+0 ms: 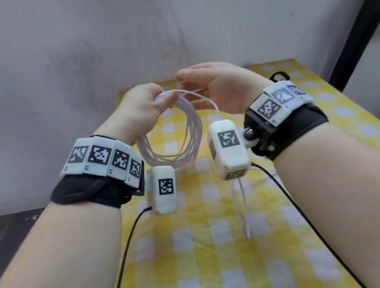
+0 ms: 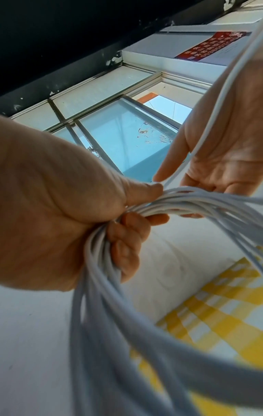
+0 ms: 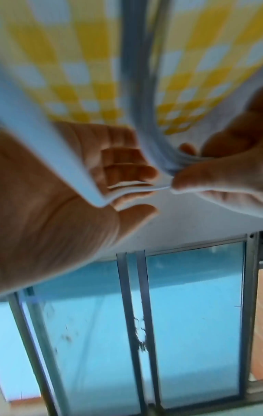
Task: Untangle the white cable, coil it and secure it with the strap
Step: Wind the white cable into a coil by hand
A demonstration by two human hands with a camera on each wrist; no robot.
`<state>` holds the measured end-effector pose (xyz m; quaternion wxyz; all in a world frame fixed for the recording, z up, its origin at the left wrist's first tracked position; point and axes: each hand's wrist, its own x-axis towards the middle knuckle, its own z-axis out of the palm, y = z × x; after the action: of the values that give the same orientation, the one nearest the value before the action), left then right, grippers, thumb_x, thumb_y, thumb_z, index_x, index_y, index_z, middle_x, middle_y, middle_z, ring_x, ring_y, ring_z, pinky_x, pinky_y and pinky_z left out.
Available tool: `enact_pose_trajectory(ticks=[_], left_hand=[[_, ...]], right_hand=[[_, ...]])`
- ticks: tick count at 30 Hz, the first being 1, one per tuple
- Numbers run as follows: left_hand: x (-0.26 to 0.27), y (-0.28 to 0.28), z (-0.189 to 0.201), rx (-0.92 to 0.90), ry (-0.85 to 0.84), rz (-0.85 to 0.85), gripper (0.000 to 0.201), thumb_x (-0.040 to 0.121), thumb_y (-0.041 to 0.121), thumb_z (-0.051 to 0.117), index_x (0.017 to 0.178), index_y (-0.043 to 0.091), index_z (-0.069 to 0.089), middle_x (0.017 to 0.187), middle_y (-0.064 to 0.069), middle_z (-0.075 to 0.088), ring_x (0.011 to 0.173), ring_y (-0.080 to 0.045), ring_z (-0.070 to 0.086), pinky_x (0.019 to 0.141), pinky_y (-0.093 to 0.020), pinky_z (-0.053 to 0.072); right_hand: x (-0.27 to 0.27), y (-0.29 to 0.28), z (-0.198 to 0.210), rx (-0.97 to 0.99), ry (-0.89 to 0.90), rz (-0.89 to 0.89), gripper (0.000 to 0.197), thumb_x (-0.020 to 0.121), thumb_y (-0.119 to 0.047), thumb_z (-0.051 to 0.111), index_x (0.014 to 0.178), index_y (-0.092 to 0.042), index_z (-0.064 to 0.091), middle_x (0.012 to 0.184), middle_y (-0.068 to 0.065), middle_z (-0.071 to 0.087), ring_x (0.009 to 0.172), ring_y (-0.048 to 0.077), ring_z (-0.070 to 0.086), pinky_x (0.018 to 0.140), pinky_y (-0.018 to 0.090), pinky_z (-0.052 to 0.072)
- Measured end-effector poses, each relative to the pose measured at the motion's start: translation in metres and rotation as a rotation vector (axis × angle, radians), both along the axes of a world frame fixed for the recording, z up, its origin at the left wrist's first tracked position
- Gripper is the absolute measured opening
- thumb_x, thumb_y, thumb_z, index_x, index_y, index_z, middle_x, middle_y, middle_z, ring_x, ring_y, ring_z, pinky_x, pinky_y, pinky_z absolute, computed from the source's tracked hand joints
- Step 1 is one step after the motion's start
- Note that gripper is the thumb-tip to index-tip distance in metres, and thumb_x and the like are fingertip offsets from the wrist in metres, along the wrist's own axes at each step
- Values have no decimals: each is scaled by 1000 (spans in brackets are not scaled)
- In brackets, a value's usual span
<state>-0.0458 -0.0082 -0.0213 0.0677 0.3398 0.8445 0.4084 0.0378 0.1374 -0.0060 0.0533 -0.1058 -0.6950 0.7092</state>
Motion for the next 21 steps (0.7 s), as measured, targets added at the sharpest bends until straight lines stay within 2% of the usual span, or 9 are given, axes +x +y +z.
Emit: enact_pose_trajectory(ticks=[2, 5, 8, 11, 13, 15, 18, 21], left_hand=[[3, -2, 4, 10, -2, -2, 31, 91, 43, 54, 70, 21, 55, 63, 4, 44, 54, -13, 39, 61, -31, 38], [9, -6, 14, 29, 15, 3, 30, 93, 39, 53, 79, 14, 61, 62, 3, 42, 53, -13, 36, 61, -31, 35], [11, -13, 24, 25, 65, 49, 34, 93, 38, 52, 87, 7, 63, 60, 1, 40, 52, -15, 36, 62, -32, 36], [9, -19, 33, 60, 88, 137, 35, 93, 39, 52, 84, 7, 62, 59, -1, 41, 50, -17, 36, 61, -32, 38], [9, -22, 38, 80, 83, 173, 35, 94, 39, 51, 73, 11, 59, 59, -2, 42, 49, -17, 36, 58, -30, 36], [12, -22, 42, 113, 35, 169, 37, 94, 39, 50, 66, 16, 53, 58, -2, 40, 48, -18, 34, 52, -30, 31], [22, -21, 48, 170, -88, 95, 35, 96, 37, 48, 73, 12, 53, 60, -2, 37, 43, -16, 31, 43, -23, 29], [32, -21, 53, 235, -203, 27, 33, 98, 35, 45, 74, 13, 51, 60, 0, 32, 31, -5, 27, 34, -15, 25]], right_hand=[[1, -9, 2, -115, -41, -60, 14, 96, -21, 51, 90, -12, 60, 85, 4, 60, 73, 15, 58, 70, 26, 49], [8, -21, 0, 13, -122, -16, 23, 96, -33, 49, 94, -17, 65, 86, -3, 65, 68, 10, 56, 62, 22, 46], [16, -28, 5, 91, -98, 0, 32, 95, -43, 49, 104, -17, 66, 90, -2, 62, 67, 10, 54, 64, 22, 47], [22, -29, 13, 205, -115, -2, 43, 92, -48, 52, 117, -14, 62, 94, -1, 62, 80, 16, 55, 75, 27, 45], [27, -31, 16, 304, -144, 18, 37, 93, -44, 52, 117, -17, 62, 101, -1, 62, 88, 17, 54, 80, 30, 42], [32, -35, 19, 361, -135, 23, 25, 95, -36, 52, 113, -20, 60, 100, -1, 60, 88, 16, 53, 81, 31, 41], [37, -43, 24, 467, -82, 19, 21, 96, -23, 51, 114, -13, 57, 98, 4, 58, 87, 16, 53, 82, 34, 45], [42, -48, 28, 408, -18, 9, 5, 97, -13, 48, 100, -12, 52, 79, 4, 57, 73, 18, 56, 72, 30, 47]])
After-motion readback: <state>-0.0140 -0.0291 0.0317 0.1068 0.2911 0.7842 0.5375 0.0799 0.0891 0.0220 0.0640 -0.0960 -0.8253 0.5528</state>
